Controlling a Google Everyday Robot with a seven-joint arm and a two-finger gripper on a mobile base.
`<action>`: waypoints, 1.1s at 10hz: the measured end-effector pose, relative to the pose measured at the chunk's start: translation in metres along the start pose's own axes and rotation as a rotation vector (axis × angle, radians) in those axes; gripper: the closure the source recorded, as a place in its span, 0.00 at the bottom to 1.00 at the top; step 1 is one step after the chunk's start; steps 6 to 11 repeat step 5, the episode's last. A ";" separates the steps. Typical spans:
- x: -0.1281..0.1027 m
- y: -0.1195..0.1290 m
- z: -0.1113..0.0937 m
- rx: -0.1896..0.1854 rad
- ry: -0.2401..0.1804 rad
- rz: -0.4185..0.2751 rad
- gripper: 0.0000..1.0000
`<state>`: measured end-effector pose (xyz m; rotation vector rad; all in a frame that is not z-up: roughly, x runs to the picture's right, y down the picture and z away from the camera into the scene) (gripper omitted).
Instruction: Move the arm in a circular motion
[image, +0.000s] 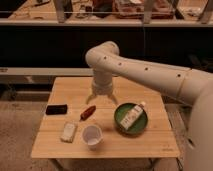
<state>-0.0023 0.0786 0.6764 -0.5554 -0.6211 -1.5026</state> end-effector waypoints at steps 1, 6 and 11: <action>-0.018 0.020 0.004 -0.040 0.013 -0.010 0.20; -0.039 0.067 0.006 -0.104 0.063 0.052 0.20; -0.039 0.067 0.006 -0.104 0.063 0.052 0.20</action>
